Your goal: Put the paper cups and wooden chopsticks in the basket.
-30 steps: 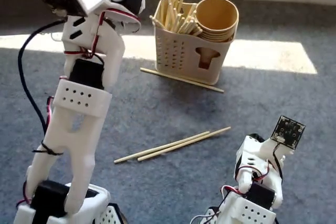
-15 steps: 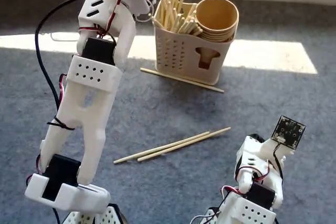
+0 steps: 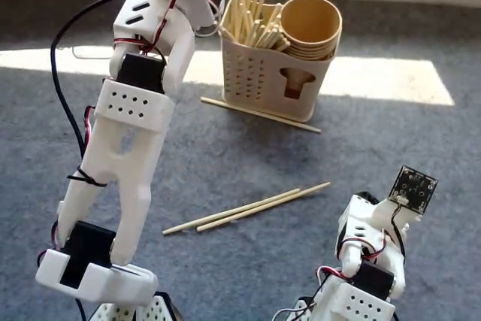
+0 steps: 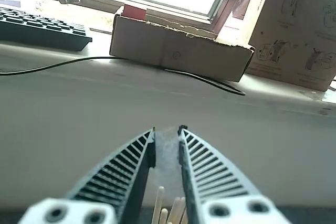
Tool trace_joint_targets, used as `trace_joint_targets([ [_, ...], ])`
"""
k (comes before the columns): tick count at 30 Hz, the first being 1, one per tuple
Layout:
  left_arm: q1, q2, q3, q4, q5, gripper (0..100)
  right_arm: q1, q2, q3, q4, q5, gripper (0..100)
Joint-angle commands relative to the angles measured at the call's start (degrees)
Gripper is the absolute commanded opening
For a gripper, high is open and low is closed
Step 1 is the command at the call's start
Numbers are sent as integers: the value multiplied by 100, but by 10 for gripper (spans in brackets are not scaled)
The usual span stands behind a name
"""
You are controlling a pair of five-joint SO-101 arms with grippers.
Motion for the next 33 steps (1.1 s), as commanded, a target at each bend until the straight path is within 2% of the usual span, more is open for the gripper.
trace_joint_targets([
  [1, -40, -110, -365, 123, 88, 90, 66, -66, 629, 22, 26, 9],
  [14, -48, -1200, -303, 1020, 53, 88, 22, -66, 629, 22, 70, 12],
  [20, -233, -1209, -321, 993, 79, 88, 4, -66, -365, 303, 1160, 9],
  [28, -233, -1244, -321, 1002, 79, 88, -989, 119, -2149, 954, 1160, 8],
  [33, -233, -1244, -338, 1002, 79, 88, -1481, 1429, -2949, 910, 1152, 8],
])
